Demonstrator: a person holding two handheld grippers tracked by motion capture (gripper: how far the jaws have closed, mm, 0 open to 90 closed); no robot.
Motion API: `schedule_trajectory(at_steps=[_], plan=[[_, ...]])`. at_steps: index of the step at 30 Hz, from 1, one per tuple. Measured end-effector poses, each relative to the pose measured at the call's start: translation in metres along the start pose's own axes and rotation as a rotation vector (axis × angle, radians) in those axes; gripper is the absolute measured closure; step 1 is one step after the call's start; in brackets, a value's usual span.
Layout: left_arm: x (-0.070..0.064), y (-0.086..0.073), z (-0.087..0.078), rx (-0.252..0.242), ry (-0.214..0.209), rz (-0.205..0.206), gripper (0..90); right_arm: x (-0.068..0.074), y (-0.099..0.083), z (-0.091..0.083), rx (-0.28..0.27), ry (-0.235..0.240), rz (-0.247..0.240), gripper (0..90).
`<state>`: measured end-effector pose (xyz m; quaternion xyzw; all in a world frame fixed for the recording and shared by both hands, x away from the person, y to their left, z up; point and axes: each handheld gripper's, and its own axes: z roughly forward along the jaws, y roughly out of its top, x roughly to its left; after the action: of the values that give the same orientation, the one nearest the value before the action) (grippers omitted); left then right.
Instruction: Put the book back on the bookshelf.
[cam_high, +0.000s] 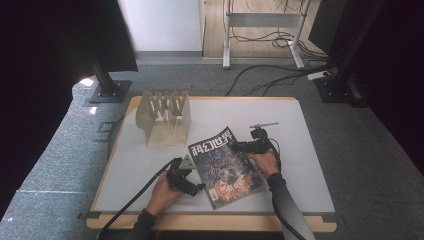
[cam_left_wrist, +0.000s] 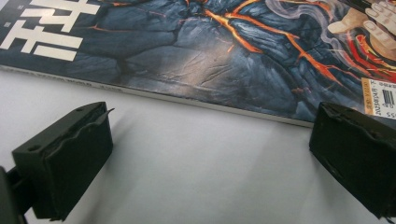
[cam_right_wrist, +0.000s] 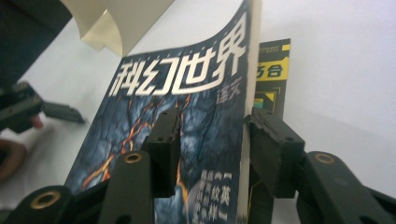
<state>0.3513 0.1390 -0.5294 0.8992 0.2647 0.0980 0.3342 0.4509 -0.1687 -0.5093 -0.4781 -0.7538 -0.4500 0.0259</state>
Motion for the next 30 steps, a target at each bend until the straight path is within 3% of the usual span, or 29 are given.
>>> schedule_trajectory(at_steps=[2, 5, 9, 12, 15, 23, 30], plan=[[0.0, 0.0, 0.0, 0.0, 0.0, 0.0, 0.0, 0.0, 0.0, 0.004, 0.006, 0.006, 0.004, 60.8], [0.0, 0.0, 0.0, 0.0, 0.0, 0.0, 0.0, 0.003, -0.001, 0.003, 0.021, -0.033, -0.038, 70.1], [0.0, 0.0, 0.0, 0.0, 0.0, 0.0, 0.0, 0.017, 0.002, -0.003, 0.026, -0.079, -0.143, 80.0], [0.0, 0.0, 0.0, 0.0, -0.001, 0.0, 0.0, 0.032, 0.006, -0.006, 0.046, -0.113, -0.235, 81.6], [0.0, 0.0, 0.0, 0.001, -0.001, 0.001, 0.0, 0.044, 0.01, -0.011, 0.062, -0.126, -0.292, 81.8], [0.0, 0.0, 0.0, 0.001, -0.002, -0.001, 0.0, 0.065, 0.017, -0.021, 0.089, -0.118, -0.375, 82.0], [0.001, 0.0, 0.0, 0.002, -0.004, -0.004, 0.0, 0.084, 0.021, -0.033, 0.068, -0.133, -0.396, 82.4]])
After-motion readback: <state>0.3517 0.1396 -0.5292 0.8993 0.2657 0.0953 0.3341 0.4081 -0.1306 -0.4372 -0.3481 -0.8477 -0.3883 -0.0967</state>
